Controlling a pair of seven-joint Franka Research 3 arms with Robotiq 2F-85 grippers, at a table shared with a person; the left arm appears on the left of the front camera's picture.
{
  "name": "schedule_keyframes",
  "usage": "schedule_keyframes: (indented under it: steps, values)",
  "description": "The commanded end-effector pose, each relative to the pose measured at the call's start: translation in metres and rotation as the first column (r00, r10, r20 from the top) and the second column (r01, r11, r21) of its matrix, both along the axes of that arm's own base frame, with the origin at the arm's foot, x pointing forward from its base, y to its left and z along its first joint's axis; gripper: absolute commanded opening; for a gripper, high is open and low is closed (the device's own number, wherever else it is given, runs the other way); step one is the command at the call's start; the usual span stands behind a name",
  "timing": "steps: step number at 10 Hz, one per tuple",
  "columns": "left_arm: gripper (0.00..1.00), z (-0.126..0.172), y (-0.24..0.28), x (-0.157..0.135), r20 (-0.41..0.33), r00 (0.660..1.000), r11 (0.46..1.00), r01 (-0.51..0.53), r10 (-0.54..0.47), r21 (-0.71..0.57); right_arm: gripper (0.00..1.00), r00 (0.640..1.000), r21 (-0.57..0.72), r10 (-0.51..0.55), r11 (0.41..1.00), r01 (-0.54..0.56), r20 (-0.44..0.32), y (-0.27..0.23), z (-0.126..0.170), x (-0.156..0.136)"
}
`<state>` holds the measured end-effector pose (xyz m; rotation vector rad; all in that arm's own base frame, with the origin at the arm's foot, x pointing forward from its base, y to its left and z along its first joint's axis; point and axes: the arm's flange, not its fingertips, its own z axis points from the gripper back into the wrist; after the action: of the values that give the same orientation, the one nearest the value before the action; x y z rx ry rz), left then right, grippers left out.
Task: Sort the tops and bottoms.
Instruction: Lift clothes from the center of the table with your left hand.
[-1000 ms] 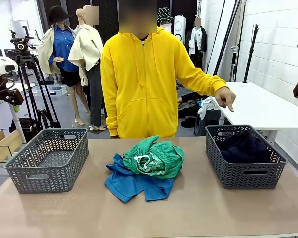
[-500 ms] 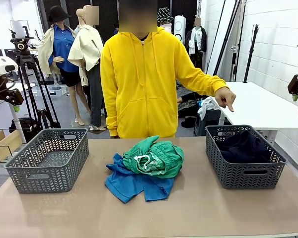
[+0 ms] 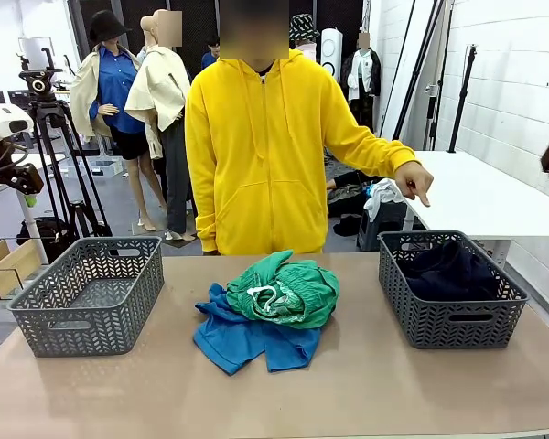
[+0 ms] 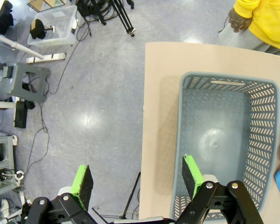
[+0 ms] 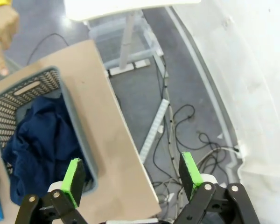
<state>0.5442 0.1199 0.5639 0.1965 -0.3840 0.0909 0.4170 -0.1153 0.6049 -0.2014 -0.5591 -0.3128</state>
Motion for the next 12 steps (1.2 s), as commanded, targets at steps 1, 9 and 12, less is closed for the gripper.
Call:
schedule_keyframes:
  steps: [1,9,12]
  values:
    - [1.0,0.013,-0.033,0.008,0.078,0.989,0.992,0.127,-0.127,-0.001,1.0,0.993,-0.008,-0.121,0.993,0.121,-0.007,-0.031,-0.007,-0.027]
    - [1.0,-0.012,-0.309,0.022,0.146,0.595,0.589,0.804,-0.791,-0.085,1.0,0.991,0.023,-0.129,0.991,0.13,-0.015,-0.053,-0.009,-0.037]
    - [1.0,-0.065,-0.37,0.004,0.117,0.589,0.581,0.808,-0.8,-0.101,1.0,0.991,0.023,-0.129,0.991,0.13,-0.015,-0.053,-0.009,-0.037]
